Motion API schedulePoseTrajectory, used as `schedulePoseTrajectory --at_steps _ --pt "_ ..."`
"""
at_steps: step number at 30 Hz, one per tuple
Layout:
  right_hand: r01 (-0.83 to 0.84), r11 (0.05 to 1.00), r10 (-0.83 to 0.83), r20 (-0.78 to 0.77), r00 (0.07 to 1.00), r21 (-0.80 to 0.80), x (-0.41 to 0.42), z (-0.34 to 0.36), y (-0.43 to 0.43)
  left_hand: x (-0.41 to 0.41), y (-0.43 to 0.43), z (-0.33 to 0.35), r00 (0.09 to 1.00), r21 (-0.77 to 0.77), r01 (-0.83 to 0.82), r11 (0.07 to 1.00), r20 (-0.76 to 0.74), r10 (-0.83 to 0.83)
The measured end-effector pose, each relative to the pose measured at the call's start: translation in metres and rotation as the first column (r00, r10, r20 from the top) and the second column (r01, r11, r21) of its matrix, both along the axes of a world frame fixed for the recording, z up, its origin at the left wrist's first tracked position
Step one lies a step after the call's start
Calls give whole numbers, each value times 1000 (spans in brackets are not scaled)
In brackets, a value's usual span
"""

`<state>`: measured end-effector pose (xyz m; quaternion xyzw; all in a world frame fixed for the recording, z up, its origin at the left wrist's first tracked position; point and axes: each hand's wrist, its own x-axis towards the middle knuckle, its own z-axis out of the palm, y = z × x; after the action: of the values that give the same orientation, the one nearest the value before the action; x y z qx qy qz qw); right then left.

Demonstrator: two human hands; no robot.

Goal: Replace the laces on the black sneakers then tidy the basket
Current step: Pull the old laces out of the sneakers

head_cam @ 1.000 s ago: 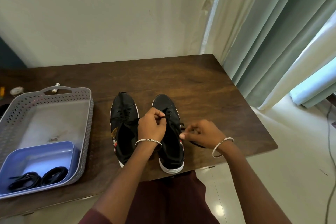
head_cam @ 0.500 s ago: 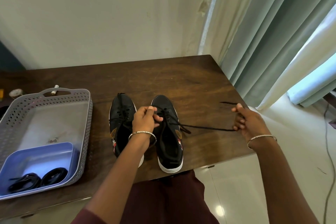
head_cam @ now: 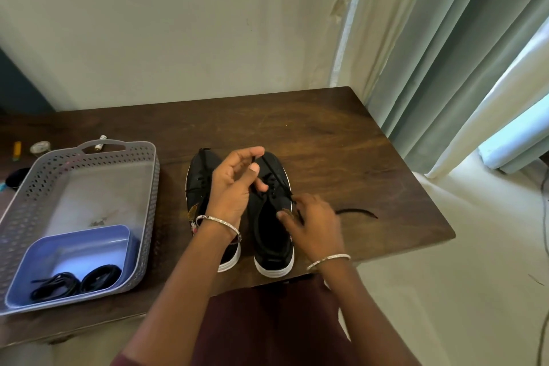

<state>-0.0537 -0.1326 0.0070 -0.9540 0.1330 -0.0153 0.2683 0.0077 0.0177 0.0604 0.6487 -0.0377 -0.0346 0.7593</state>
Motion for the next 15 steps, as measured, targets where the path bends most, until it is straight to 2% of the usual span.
schedulePoseTrajectory --at_steps 6,11,15 --pt "28 998 -30 41 999 49 2 -20 25 -3 9 1 993 38 102 994 51 -104" --pt "55 998 -57 136 989 18 1 -23 13 3 20 5 995 -168 98 981 36 -93" --pt "67 997 -63 148 987 -25 -2 -22 6 11 23 10 991 -378 36 925 -107 -83"
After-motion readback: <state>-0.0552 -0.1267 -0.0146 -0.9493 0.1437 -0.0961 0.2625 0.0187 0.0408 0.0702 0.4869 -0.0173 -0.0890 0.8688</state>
